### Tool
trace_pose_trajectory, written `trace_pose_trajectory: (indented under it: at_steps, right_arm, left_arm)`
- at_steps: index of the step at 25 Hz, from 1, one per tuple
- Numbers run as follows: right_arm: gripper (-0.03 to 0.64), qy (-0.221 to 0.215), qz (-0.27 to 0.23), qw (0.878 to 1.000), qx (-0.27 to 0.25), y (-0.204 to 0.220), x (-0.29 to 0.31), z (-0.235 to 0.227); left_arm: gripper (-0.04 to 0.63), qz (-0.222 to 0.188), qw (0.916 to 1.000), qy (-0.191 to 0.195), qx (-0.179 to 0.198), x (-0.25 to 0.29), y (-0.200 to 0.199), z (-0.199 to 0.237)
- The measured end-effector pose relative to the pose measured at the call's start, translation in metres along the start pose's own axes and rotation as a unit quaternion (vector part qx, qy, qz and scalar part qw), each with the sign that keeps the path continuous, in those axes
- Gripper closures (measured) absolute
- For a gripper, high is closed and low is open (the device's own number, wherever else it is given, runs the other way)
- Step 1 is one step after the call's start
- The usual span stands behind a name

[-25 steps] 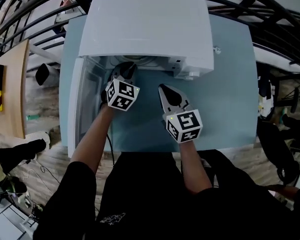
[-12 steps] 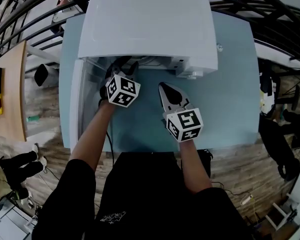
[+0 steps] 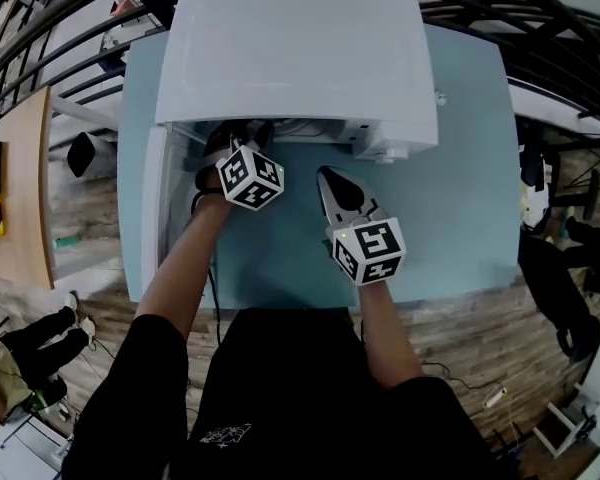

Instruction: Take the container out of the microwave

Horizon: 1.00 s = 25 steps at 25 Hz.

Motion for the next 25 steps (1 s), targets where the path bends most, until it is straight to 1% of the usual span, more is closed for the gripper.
trace_pose_trajectory:
  at_steps: [3, 6, 11, 17, 25]
  right_arm:
    - [0.611, 0.003, 0.002, 1.000, 0.003, 0.002, 0.000, -0.002]
    - [0.611, 0.006, 0.003, 1.000, 0.005, 0.004, 0.001, -0.004]
    - [0.611, 0.007, 0.005, 1.000, 0.005, 0.005, 0.001, -0.004]
    - [0.611, 0.009, 0.007, 1.000, 0.008, 0.008, 0.000, -0.005]
    - [0.611, 0.013, 0.005, 1.000, 0.008, 0.007, -0.004, -0.007]
  left_arm:
    - [0.492, 0.005, 0.9999, 0.006, 0.006, 0.005, 0.003, -0.003]
    - [0.492, 0.001, 0.9999, 0.005, 0.013, 0.007, 0.002, -0.003]
    - [0.492, -0.003, 1.0000, 0.003, 0.008, 0.010, 0.001, 0.000]
    - [0.492, -0.004, 0.9999, 0.003, 0.013, 0.013, -0.001, 0.002]
    - [0.544, -0.003, 0.9995, 0.001, 0.033, 0.013, -0.003, 0.005]
Point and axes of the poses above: the fingertips, and each gripper's own axes: x forward along the fingers, z to its left, y out of its underside, the point moved 1 cm from there along -x, backward along the fingers, and after that the axes turned 3 degrees about -y, right-handed, at the moved point
